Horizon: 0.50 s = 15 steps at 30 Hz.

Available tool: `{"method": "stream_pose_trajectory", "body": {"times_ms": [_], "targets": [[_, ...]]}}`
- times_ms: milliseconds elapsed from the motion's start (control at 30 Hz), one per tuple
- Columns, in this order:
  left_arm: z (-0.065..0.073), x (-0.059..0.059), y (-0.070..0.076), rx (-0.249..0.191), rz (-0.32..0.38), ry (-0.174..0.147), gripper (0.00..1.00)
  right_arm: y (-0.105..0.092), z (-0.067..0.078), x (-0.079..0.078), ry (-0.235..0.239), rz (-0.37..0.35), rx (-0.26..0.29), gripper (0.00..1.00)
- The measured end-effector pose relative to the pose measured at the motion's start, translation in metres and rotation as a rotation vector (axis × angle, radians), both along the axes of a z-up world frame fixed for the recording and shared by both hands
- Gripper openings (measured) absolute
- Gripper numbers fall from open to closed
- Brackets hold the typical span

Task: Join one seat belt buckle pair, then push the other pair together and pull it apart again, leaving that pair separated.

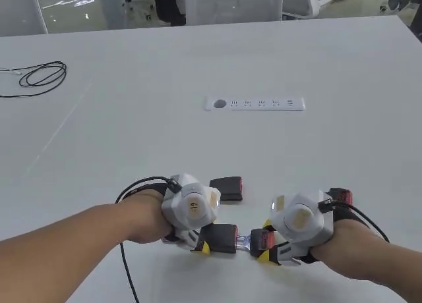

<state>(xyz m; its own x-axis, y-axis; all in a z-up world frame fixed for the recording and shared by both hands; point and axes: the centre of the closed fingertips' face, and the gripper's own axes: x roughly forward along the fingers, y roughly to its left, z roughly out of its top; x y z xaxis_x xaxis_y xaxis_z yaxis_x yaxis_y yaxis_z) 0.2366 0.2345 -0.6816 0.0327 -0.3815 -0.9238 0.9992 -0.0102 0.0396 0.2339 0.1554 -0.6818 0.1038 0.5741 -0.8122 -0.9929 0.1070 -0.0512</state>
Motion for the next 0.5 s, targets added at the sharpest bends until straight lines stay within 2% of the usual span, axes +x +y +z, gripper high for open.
{"method": "stream_pose_trajectory", "body": {"times_ms": [167,500], "targets": [[-0.001,-0.001,0.000,-0.009,-0.003,0.002,0.32,-0.001,-0.001,0.001,0.015,-0.017,0.031,0.35],[-0.002,-0.001,0.001,-0.009,-0.004,0.001,0.31,0.011,-0.001,0.002,-0.007,-0.004,0.026,0.33]]}}
